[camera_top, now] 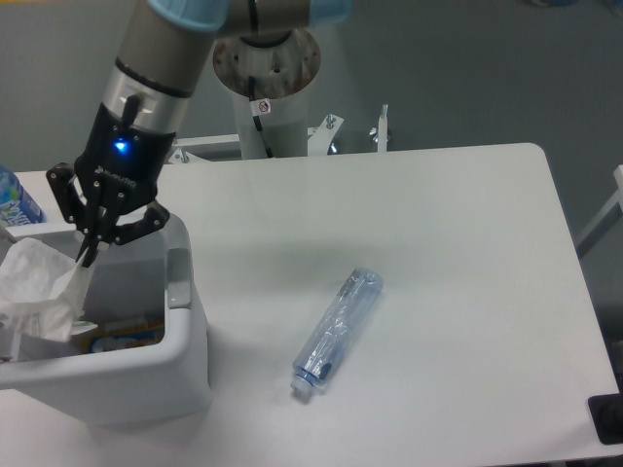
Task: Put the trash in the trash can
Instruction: 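Carry the tissue over the trash bin and open the gripper, then move the open gripper back over the clear plastic bottle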
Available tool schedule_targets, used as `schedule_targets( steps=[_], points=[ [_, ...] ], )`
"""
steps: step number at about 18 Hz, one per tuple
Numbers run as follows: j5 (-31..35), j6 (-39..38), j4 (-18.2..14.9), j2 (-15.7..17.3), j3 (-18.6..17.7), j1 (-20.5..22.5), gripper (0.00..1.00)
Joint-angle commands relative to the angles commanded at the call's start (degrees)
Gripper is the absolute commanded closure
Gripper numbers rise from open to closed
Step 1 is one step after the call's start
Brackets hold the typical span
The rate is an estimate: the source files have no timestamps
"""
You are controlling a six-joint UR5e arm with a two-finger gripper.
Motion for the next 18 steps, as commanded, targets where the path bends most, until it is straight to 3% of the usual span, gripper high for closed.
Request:
schedule_targets(
  steps=[4,5,7,8,15,18],
  points=[
    [0.3,4.1,0.0,-0.2,-0.8,-0.1,0.86],
    [0.3,4.4,0.1,-0.4,-0.7,-0.1,0.71],
    [0.6,5.6,0.3,-0.5,-0.5,-0.1,0.21],
    [1.1,5.6,0.3,-0.6,-0.3,-0.1,0.02],
    [1.1,3.9,0.1,-0.4,0.3,0.2,0.00],
    [0.9,0.0,0.1,-0.4,2.3,2.1,0.00]
  ],
)
